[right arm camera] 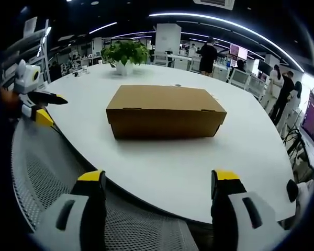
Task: Operate the shoe box by opening the lid, removing the specified soft item, and placing it in the target area until the item is outside and the box remains undamaged.
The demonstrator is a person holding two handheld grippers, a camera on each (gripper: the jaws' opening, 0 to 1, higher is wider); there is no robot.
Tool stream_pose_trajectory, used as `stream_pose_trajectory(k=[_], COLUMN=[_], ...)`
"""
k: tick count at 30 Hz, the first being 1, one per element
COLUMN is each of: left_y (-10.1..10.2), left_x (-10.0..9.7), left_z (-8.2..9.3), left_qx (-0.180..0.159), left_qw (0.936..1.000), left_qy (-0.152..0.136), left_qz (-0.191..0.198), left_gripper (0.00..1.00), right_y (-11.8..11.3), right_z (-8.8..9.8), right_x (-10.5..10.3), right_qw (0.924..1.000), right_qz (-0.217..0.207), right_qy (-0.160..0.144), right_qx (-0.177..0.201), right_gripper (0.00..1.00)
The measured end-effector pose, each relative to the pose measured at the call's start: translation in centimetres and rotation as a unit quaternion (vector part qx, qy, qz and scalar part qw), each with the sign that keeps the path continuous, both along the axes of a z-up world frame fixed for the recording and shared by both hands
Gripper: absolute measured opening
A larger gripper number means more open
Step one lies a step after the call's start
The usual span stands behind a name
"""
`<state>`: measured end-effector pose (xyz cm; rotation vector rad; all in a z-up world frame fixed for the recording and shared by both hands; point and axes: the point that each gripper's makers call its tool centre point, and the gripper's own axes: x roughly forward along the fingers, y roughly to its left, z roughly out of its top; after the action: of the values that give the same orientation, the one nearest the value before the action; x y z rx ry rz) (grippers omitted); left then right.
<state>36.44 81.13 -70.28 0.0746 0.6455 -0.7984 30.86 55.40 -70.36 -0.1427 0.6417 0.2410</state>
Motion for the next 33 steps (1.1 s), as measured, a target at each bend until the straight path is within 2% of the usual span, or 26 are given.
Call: stream_pose_trajectory(k=[15,21,25,27,33], left_y=[-0.2,-0.4,-0.7,-0.9,-0.8], left_x=[-0.1,-0.1,-0.1,0.2,0.7], left_z=[0.0,-0.1,0.1,0.3,0.8], left_qx=[0.001,0.005,0.01,0.014,0.019], left_qw=[1.0,0.9998,0.9995,0.9994,0.9993], left_qy=[0.003,0.007,0.011,0.009,0.003], left_qz=[-0.003,-0.017,-0.028,-0.032,-0.032], left_gripper=[0.98,0.98,0.98,0.98,0.96], right_y=[0.0,0.7,1.2,1.1,-0.2], right_z=[0.0,0.3,0.8,1.1,2.5], right_x=[0.0,-0.4,-0.3,-0.1,0.9], right_qw=[1.0,0.9995,0.9984,0.9974,0.9955], right_qz=[0.002,0.031,0.056,0.065,0.075], right_qy=[0.002,0.009,0.005,-0.001,-0.017], right_qx=[0.004,-0.003,-0.013,-0.032,-0.055], right_gripper=[0.79,0.79,0.8,0.8,0.79])
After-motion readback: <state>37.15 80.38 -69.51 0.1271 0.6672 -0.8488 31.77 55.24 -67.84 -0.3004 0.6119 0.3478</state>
